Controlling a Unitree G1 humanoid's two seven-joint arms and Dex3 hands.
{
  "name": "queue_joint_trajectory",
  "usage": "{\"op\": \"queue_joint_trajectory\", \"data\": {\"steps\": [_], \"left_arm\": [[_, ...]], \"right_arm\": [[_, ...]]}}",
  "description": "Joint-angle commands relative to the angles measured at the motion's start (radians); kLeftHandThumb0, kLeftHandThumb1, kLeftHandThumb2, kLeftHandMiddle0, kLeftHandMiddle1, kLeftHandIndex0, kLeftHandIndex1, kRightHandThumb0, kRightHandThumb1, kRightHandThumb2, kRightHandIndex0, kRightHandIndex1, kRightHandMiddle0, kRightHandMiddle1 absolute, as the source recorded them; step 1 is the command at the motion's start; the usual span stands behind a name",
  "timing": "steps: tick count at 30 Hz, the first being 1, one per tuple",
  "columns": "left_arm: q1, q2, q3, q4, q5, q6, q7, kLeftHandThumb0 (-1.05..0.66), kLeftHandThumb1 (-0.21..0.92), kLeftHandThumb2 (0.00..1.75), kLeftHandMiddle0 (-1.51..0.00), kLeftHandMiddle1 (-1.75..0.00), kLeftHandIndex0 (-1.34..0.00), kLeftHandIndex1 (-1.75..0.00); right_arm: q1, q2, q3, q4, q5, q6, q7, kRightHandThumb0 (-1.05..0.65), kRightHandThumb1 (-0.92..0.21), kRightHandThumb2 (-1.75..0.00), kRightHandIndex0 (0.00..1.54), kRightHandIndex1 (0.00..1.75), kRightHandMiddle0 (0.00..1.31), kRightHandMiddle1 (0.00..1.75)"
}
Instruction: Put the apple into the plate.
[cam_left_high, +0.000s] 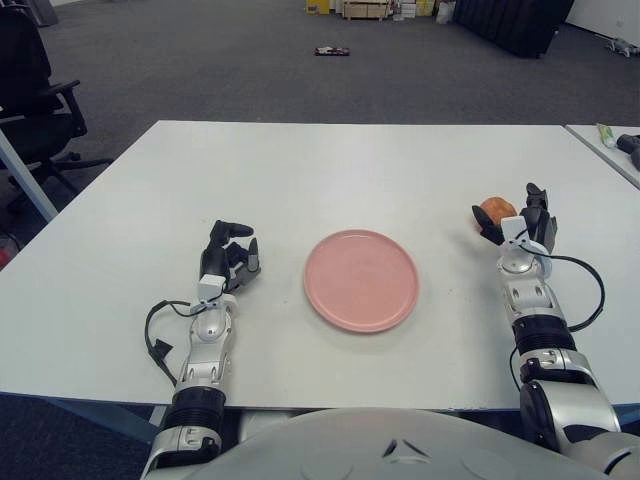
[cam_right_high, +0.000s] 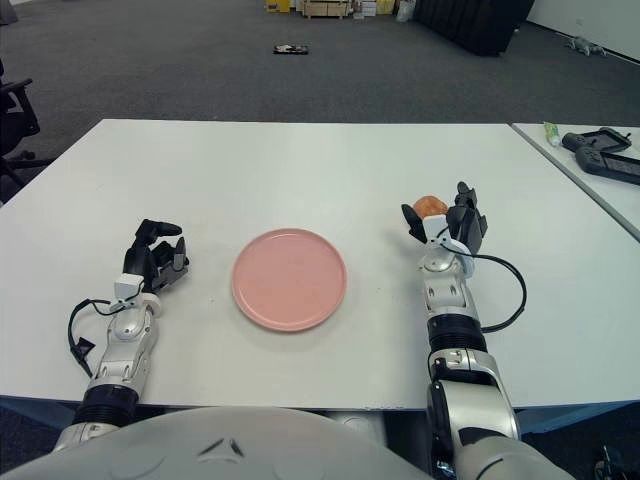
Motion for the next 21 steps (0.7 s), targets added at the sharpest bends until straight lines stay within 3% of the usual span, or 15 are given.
{"op": "queue_joint_trajectory", "data": {"steps": [1,10,21], "left_arm": [[0.020,0.002,0.003,0.023,0.001,0.022,0.002,-0.39,0.64,0.92,-0.81,-1.75,-0.37,-1.75],[0.025,0.003,0.002,0.020,0.010,0.018,0.008,-0.39,0.63,0.92,-0.81,-1.75,-0.37,-1.75],[0.034,-0.005,0.005,0.003,-0.004,0.033,0.003,-0.39,0.63,0.92,-0.80,-1.75,-0.37,-1.75]], "right_arm": [[-0.032,-0.020,0.041,-0.015,-0.045,0.062,0.020,-1.04,-0.77,-0.24,0.00,0.00,0.00,0.00],[-0.085,-0.046,0.113,0.050,-0.104,0.168,0.067,-1.05,-0.75,-0.18,0.00,0.00,0.00,0.00],[-0.186,-0.057,0.140,0.224,-0.093,0.196,0.077,-1.03,-0.72,-0.16,0.00,0.00,0.00,0.00]]}}
